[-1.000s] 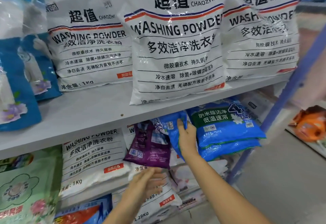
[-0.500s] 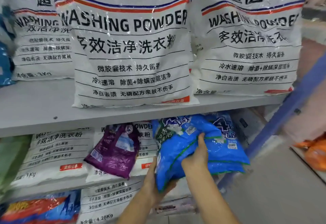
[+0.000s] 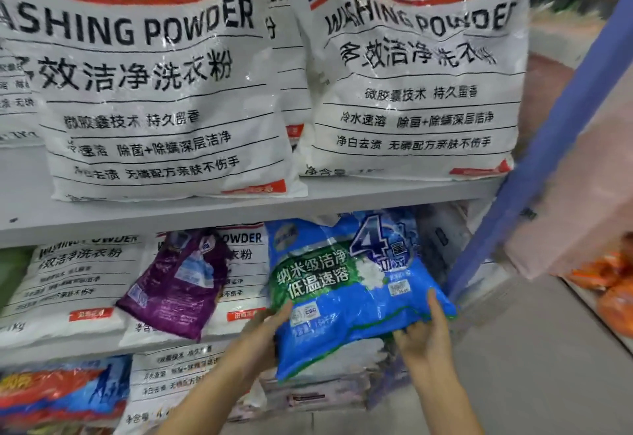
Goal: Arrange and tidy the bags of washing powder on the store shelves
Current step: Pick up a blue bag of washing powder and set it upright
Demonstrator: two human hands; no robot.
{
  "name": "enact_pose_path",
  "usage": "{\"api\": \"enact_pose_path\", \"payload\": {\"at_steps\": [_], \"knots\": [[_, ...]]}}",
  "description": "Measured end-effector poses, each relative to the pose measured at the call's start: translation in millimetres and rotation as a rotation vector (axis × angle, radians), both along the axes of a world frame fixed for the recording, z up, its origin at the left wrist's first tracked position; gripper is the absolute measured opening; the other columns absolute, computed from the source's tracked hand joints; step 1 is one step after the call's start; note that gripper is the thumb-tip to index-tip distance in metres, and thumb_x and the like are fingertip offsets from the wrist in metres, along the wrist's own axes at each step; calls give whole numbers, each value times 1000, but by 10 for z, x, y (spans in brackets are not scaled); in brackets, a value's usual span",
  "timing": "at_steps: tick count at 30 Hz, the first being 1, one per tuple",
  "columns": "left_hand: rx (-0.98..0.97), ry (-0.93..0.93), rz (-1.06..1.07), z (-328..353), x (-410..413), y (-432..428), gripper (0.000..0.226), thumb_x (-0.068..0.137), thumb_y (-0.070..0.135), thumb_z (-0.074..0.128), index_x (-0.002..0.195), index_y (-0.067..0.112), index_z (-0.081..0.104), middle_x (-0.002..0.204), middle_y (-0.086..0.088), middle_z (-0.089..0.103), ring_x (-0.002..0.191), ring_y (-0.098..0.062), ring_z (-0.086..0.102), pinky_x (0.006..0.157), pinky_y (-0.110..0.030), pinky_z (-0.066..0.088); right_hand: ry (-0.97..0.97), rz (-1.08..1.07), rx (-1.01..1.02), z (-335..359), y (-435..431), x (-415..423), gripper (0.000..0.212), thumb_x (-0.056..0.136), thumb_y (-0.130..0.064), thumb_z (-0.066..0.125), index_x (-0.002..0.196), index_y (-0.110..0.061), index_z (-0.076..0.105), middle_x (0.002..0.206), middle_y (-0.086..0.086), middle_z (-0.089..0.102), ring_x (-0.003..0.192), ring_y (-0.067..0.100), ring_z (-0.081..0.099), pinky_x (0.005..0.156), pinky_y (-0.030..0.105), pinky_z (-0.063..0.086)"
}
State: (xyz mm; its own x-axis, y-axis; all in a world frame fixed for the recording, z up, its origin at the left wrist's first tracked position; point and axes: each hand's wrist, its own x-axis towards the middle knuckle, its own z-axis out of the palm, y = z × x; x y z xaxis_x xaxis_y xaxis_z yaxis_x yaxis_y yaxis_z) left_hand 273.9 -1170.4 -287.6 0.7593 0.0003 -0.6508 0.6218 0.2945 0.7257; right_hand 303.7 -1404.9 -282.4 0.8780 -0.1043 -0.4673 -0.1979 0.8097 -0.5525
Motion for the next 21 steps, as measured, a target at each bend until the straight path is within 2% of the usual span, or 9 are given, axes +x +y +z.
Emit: {"api": "enact_pose_path", "payload": {"at_steps": [2,4,6,10,14,17,19,20,21], "knots": [[77,-21,52,54,61,-98,78,64,59,65,124,11,54,112,-15,68,96,-32,68,74,-39,56,41,39,-19,2,-127,58,33,93,-37,49,115,-15,60,95,3,72,77,16,71,66,30,59],[31,-31,102,92,156,-139,75,63,60,65,122,15,57,108,-13,70,95,-32,68,74,-40,56,52,97,-94,18,-200,130,37,91,-35,53,120,-13,59,98,4,73,80,17,71,65,30,59],[-81,-54,113,161,269,-139,69,68,46,70,126,13,56,105,-17,72,87,-33,71,66,-41,58,58,113,-220,49,-227,217,45,88,-28,59,130,-10,54,118,11,66,96,23,66,69,33,56],[-72,-76,70,371,562,-163,61,71,20,72,126,-1,56,80,-17,74,59,-26,71,49,-31,56,-74,32,-381,193,-187,440,50,91,-20,59,138,-13,44,133,10,55,101,23,62,59,27,53],[253,-373,114,608,1037,-280,45,85,15,68,126,13,51,111,-3,64,82,-13,63,73,-20,49,-33,-107,-161,320,-40,640,47,94,-17,56,138,-17,43,140,4,49,125,25,50,97,43,46],[494,-476,-52,525,1081,-254,57,84,26,70,135,21,44,105,15,56,87,-1,53,78,-15,39,130,-215,-103,97,-56,540,48,93,-21,58,137,-16,42,141,3,46,125,25,49,99,47,43],[508,-434,-88,306,930,-157,61,85,33,69,138,29,41,114,15,56,94,-2,53,81,-17,39,166,-224,-132,-14,-87,457,44,93,-24,58,134,-14,46,121,-1,61,104,19,62,85,40,52],[494,-414,-70,238,860,-125,60,84,36,68,138,32,42,118,13,58,95,-1,54,82,-18,39,176,-239,-136,-31,-81,453,39,93,-26,58,129,-13,51,99,-6,69,79,11,65,70,33,55],[483,-402,-44,196,845,-99,60,84,37,68,137,33,42,118,11,58,97,-3,55,84,-19,39,207,-277,-149,-26,-63,480,33,92,-28,59,122,-15,54,79,-10,67,56,6,57,60,29,54]]}}
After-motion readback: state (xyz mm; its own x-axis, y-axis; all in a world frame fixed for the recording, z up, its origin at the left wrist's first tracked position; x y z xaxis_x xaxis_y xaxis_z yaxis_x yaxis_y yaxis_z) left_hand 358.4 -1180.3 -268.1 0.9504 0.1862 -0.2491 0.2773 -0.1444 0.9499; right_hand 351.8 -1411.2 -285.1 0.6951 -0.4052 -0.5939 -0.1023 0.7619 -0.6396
